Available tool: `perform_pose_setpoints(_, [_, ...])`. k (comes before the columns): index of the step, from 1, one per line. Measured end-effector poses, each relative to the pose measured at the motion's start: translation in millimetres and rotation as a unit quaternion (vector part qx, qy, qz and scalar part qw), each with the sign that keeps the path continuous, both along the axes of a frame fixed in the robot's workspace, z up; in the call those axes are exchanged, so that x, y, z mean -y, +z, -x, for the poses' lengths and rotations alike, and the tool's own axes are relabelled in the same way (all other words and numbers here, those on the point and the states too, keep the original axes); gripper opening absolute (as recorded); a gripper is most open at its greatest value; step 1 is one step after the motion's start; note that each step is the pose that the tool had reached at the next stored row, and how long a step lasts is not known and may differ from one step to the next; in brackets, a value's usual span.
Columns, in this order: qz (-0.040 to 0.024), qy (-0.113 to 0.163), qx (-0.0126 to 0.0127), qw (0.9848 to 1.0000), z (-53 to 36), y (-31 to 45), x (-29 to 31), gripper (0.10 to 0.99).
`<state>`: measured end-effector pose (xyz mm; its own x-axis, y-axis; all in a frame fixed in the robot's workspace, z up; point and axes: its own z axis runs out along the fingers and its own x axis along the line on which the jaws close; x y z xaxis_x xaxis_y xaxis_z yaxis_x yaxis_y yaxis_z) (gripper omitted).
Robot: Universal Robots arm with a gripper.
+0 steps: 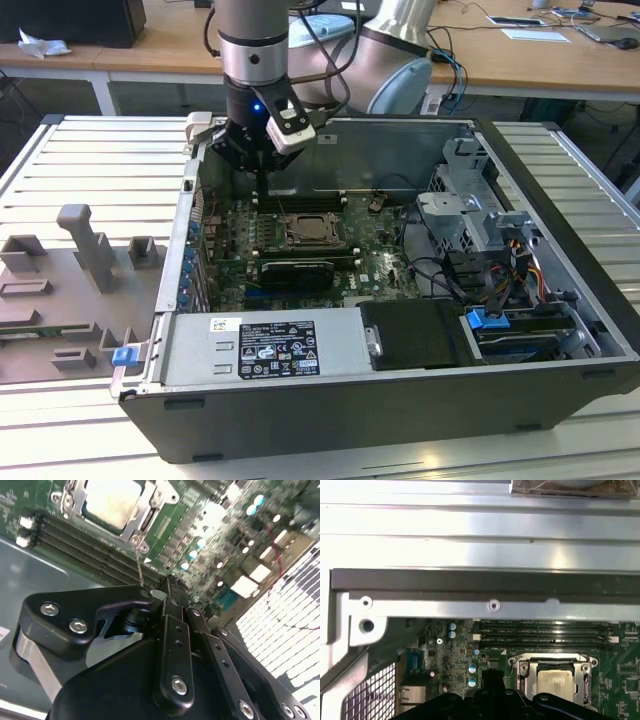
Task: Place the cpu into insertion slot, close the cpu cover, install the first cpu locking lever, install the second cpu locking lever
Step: 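Install the first cpu locking lever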
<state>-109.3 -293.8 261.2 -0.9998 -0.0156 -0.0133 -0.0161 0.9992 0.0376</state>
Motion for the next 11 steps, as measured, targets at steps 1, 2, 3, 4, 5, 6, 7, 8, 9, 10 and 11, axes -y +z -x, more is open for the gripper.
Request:
perform_pose_setpoints(1, [-0.0001, 0.0, 0.0001, 1.0, 0.0, -0.4, -0.1, 0.106])
perform_pose_setpoints(2, [-0.0001, 0.0, 0.0, 1.0, -0.2, -0.6, -0.1, 0.106])
perform_pose_setpoints(3, [0.0001, 0.0, -0.0001, 1.0, -0.2, -0.6, -0.1, 0.106])
perform_pose_setpoints(4, [0.0, 0.0, 0.0, 1.0, -0.7, -1.0, -0.6, 0.106])
perform_pose_setpoints(5, [0.0, 0.0, 0.0, 1.0, -1.3, -1.1, -1.2, 0.106])
perform_pose_setpoints(6, [-0.0001, 0.0, 0.0, 1.0, -2.4, -1.2, -1.8, 0.106])
perform_pose_setpoints(7, [-0.0001, 0.0, 0.0, 1.0, -4.5, -1.3, -3.1, 0.106])
perform_pose_setpoints(8, [-0.0001, 0.0, 0.0, 1.0, -6.5, -1.4, -4.0, 0.106])
perform_pose_setpoints(9, [-0.0001, 0.0, 0.0, 1.0, -9.1, -1.6, -4.8, 0.106])
perform_pose_setpoints(10, [-0.0001, 0.0, 0.0, 1.0, -12.2, -1.8, -5.2, 0.106])
perform_pose_setpoints(11, [-0.0001, 0.0, -0.0001, 1.0, -19.7, -2.3, -5.7, 0.106])
